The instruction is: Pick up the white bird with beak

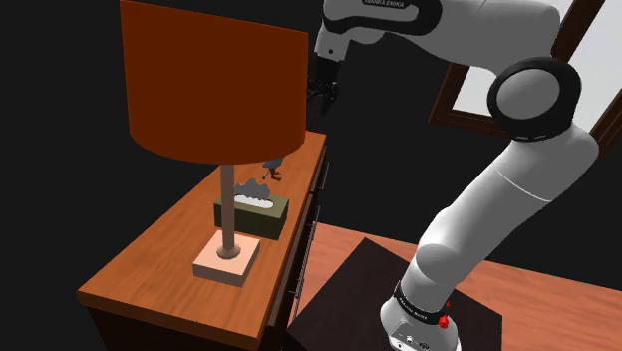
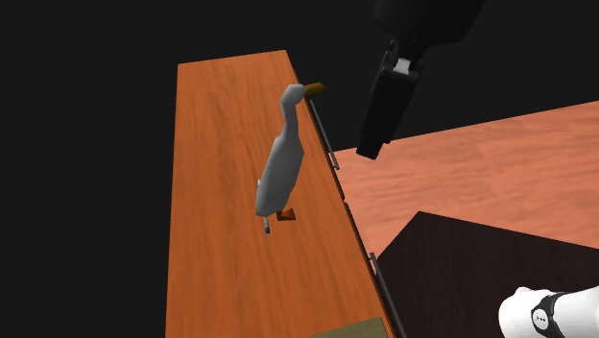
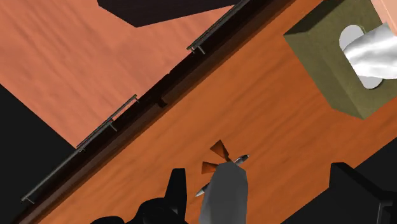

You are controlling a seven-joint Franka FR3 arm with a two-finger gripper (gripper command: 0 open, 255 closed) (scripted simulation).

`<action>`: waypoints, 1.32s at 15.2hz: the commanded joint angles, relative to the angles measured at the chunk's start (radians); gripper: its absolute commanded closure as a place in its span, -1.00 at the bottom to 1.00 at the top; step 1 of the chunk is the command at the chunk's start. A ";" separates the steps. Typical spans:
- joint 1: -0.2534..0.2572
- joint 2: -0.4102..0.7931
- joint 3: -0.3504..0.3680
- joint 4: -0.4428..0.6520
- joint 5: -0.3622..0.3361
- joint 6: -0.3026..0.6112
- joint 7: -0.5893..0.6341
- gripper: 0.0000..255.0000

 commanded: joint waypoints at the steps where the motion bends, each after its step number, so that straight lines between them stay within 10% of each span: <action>1: -0.004 0.084 -0.010 0.104 0.012 -0.020 0.006 -1.00; 8: -0.044 0.372 -0.055 0.501 0.069 -0.133 0.005 -1.00; 17: -0.037 0.328 -0.051 0.338 0.060 -0.014 -0.004 -1.00; 18: -0.037 0.329 -0.052 0.339 0.060 -0.015 -0.004 1.00; 20: -0.038 0.329 -0.052 0.340 0.060 -0.016 -0.005 1.00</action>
